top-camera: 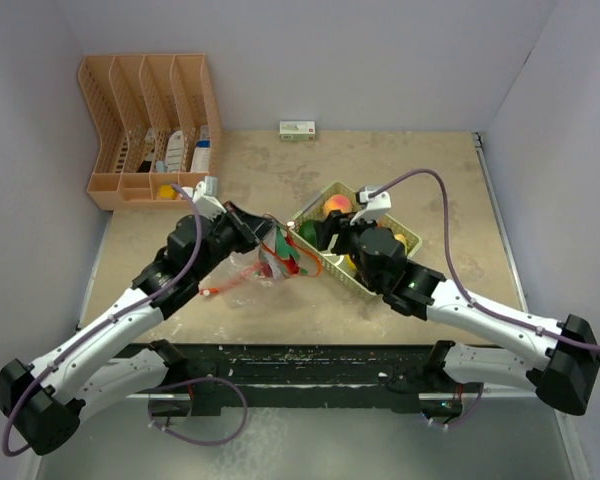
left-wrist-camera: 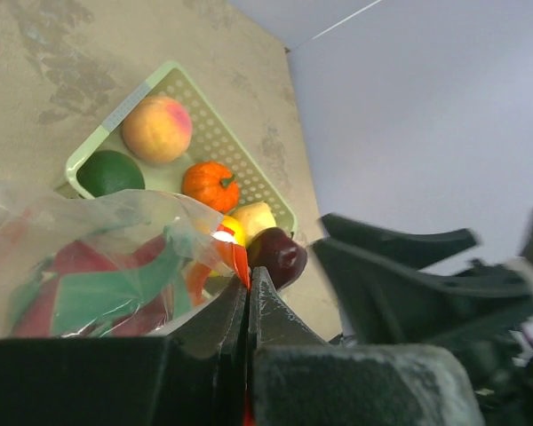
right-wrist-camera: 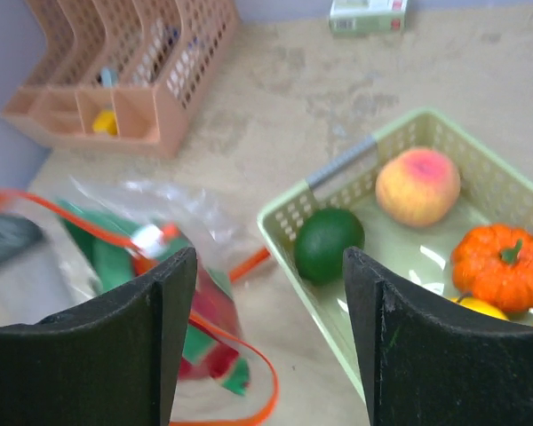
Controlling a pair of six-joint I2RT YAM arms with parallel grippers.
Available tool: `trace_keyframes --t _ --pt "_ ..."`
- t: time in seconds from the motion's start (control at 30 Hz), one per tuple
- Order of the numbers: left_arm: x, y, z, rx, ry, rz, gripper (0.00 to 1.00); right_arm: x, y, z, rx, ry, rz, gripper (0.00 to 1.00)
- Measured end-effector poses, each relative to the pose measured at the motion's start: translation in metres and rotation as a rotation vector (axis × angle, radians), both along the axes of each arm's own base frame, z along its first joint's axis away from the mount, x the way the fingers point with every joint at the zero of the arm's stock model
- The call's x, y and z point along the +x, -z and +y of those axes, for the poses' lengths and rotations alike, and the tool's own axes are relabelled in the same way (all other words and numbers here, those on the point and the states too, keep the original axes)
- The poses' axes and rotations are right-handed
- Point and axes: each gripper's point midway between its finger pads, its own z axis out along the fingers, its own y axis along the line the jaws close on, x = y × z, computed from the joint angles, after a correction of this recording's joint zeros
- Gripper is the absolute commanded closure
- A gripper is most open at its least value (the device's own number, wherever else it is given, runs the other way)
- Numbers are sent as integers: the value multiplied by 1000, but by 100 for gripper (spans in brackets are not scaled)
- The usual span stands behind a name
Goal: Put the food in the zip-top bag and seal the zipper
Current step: Place the fake fruit in the zipper food storage bag, then adjust the zipper food storage bag at the center of the board.
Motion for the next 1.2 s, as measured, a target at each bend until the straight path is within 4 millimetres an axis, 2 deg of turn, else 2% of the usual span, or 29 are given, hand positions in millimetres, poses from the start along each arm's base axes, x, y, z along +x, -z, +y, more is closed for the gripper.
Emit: trace_keyframes --t 0.1,0.2,0.37,0.5,0.7,0.9,0.93,1.03,1.2 --pt "-4 -23 5 -21 -8 -44 100 -2 33 4 -36 -46 78 33" --pt "-7 -44 11 -40 -17 -94 100 -7 52 17 -50 -118 128 34" --pt "-8 -62 16 -54 -33 -137 100 -22 59 31 -13 -226 151 34" --pt "-8 -58 17 -33 -37 -132 100 -31 60 32 6 -270 148 34" --pt "-8 -57 17 -31 -37 -131 100 -32 59 40 29 -302 138 38" --pt "-8 -58 17 -32 -33 -131 100 -28 85 46 2 -301 182 53" --pt "-9 -58 17 -33 -33 -131 100 -28 88 47 -2 -299 188 60" --pt "-10 -60 18 -36 -33 -135 100 -28 88 47 -4 -298 189 99" --pt "-11 -60 20 -25 -33 -143 100 -28 82 40 -13 -280 181 100"
